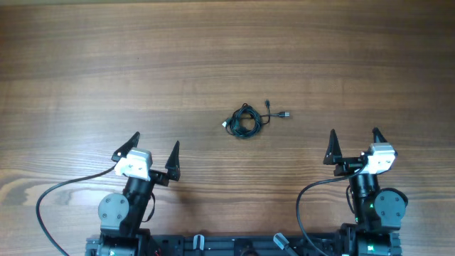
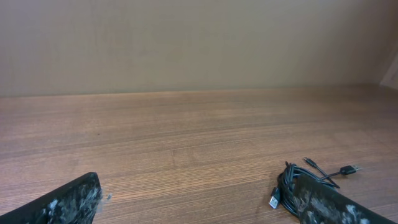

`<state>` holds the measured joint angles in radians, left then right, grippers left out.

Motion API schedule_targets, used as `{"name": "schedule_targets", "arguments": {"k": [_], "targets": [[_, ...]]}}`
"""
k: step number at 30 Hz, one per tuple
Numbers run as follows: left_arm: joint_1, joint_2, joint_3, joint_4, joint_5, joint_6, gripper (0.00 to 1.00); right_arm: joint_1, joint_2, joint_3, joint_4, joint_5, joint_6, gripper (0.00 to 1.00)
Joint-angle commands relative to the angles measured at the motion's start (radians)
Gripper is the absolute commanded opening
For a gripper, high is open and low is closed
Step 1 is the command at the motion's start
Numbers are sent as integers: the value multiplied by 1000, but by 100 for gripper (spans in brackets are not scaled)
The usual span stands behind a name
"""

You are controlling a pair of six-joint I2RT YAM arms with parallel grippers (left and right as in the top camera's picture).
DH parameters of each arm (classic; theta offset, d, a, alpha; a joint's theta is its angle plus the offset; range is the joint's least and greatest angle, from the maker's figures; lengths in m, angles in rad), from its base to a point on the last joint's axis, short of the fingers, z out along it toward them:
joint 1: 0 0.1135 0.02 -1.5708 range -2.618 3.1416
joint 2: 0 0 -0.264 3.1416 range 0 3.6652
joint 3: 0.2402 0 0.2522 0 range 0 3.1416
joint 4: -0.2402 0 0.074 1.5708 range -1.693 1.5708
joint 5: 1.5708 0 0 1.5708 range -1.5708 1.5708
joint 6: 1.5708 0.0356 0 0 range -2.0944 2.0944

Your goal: Untangle cables

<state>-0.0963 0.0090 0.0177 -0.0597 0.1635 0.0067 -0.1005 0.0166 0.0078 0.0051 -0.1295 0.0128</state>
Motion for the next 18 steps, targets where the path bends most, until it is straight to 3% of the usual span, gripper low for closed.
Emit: {"name": "schedule_targets", "arguments": {"k": [1, 18], "targets": [[-5, -5, -11, 0, 15, 15, 100, 4, 2, -3, 3, 11, -11, 100], [-5, -5, -11, 3, 0, 12, 100, 4, 2, -3, 2, 11, -11, 100]]}}
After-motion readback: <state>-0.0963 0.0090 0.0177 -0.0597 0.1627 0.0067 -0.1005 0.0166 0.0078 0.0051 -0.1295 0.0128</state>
